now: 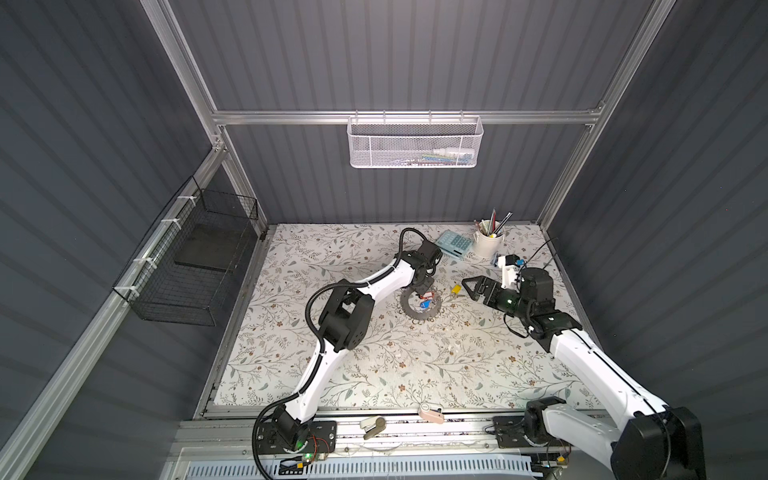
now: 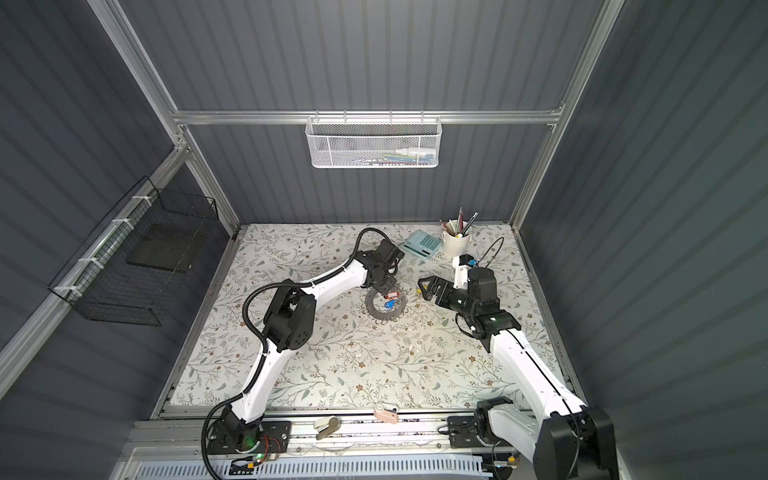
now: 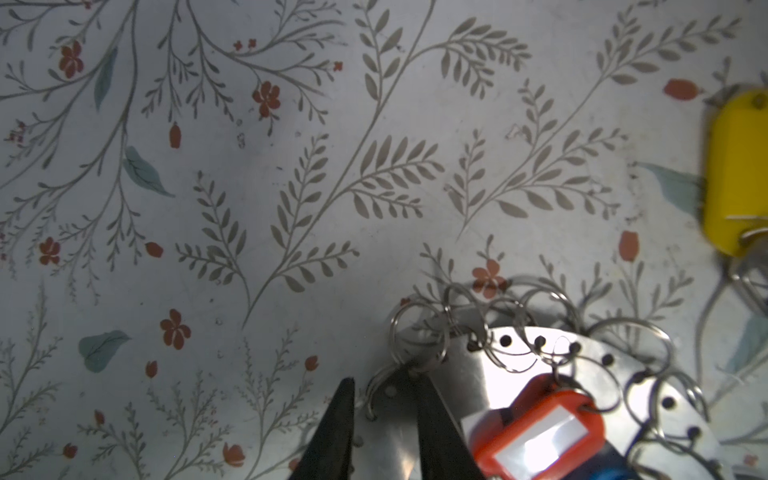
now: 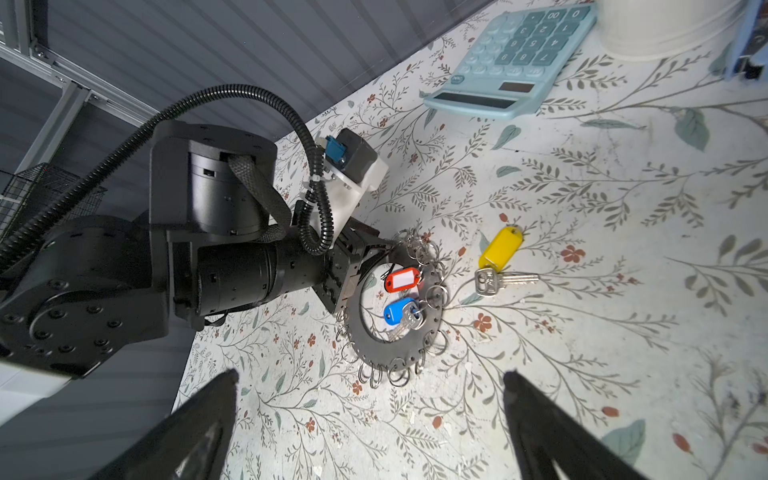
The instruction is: Put the keys on the keyring
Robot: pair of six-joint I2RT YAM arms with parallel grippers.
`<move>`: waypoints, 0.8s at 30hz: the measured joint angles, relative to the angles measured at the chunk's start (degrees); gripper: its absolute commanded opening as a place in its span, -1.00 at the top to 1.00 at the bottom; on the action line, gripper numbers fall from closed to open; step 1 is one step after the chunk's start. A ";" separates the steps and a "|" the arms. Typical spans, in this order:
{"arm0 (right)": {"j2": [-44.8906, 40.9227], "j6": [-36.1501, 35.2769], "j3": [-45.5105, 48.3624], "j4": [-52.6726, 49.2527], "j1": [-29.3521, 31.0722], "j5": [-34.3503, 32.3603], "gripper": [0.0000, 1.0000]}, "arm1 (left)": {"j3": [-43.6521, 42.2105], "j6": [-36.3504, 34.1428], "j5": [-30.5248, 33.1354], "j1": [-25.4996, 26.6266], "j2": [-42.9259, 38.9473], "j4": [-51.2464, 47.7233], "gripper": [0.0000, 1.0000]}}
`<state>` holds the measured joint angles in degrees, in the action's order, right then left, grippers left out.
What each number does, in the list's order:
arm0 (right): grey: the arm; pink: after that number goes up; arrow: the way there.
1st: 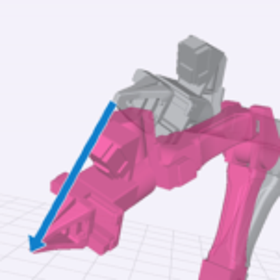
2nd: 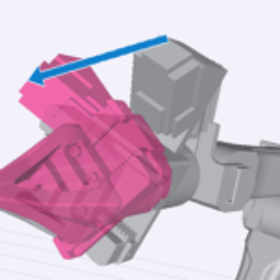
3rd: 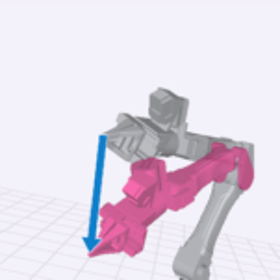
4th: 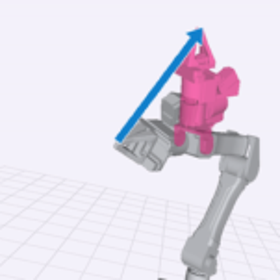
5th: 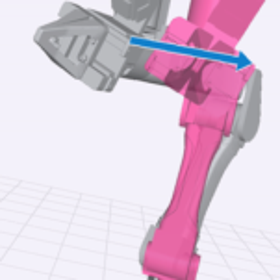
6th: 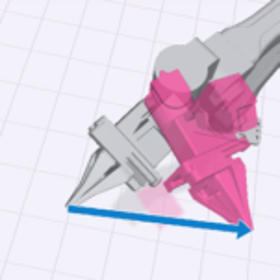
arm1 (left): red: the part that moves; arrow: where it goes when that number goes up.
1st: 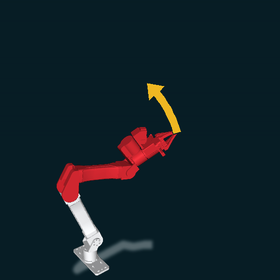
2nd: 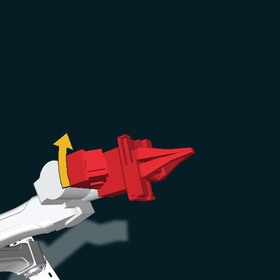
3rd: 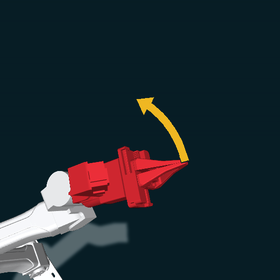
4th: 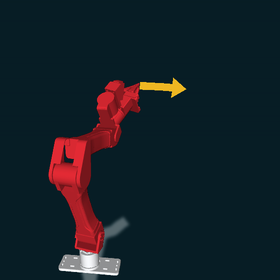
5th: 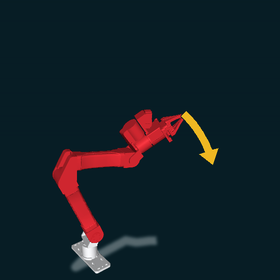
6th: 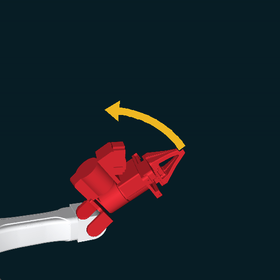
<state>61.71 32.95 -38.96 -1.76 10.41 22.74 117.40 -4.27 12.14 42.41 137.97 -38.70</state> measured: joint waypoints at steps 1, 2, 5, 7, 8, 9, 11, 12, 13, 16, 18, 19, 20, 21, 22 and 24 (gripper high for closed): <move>0.15 0.00 0.00 0.00 0.00 0.02 -0.98 | 0.15 0.00 0.26 0.00 0.13 -0.02 0.51; 0.28 0.00 0.00 0.02 0.00 0.07 -0.98 | 0.44 0.02 0.48 0.00 0.31 0.00 0.52; 0.72 0.00 0.00 0.00 -0.04 0.22 -0.98 | 0.85 0.26 0.96 0.00 0.55 0.15 0.55; 0.90 0.00 0.00 0.02 -0.04 0.26 -0.98 | 1.44 0.44 1.38 0.00 0.85 0.13 0.56; 0.92 0.00 0.00 0.02 -0.04 0.35 -0.98 | 1.88 0.48 1.46 0.00 1.11 0.20 0.56; 0.94 0.00 0.00 0.02 -0.04 0.42 -0.98 | 2.14 0.59 1.51 0.00 1.27 0.26 0.52; 0.96 -0.02 0.00 0.02 -0.04 0.44 -0.98 | 2.10 0.61 0.81 0.00 1.31 0.48 0.39; 1.01 0.00 0.00 0.00 -0.04 0.46 -0.98 | 1.97 0.76 0.22 -0.02 1.31 0.83 0.37; 1.03 -0.02 0.00 0.00 -0.04 0.46 -0.98 | 1.53 0.83 -0.35 -0.02 1.22 1.55 0.34; 1.03 -0.02 0.00 0.02 -0.04 0.46 -0.99 | -0.72 0.79 -2.58 0.00 0.39 3.85 0.32; 1.05 0.00 0.00 0.02 -0.04 0.50 -0.98 | -1.46 0.59 -3.32 0.00 -0.11 4.35 0.31; 1.07 0.00 0.00 0.04 -0.04 0.66 -0.98 | -1.57 0.52 -3.63 0.00 -0.22 4.42 0.31; 1.16 0.00 0.00 0.04 -0.04 0.90 -0.98 | -1.57 0.35 -3.98 -0.02 -0.22 4.46 0.30; 1.25 0.02 0.00 0.04 -0.04 0.98 -0.98 | -1.64 0.31 -4.15 0.00 -0.22 4.52 0.30; 1.36 0.02 0.00 0.04 -0.04 1.14 -0.98 | -1.92 0.24 -4.37 0.00 -0.37 4.83 0.30; 1.51 0.02 0.00 0.04 -0.04 1.31 -0.98 | -3.10 0.20 -4.85 -0.02 -1.01 5.62 0.30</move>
<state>63.22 32.97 -38.96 -1.72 10.37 24.05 114.30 -4.08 7.29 42.39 136.97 -33.08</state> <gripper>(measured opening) 0.991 0.351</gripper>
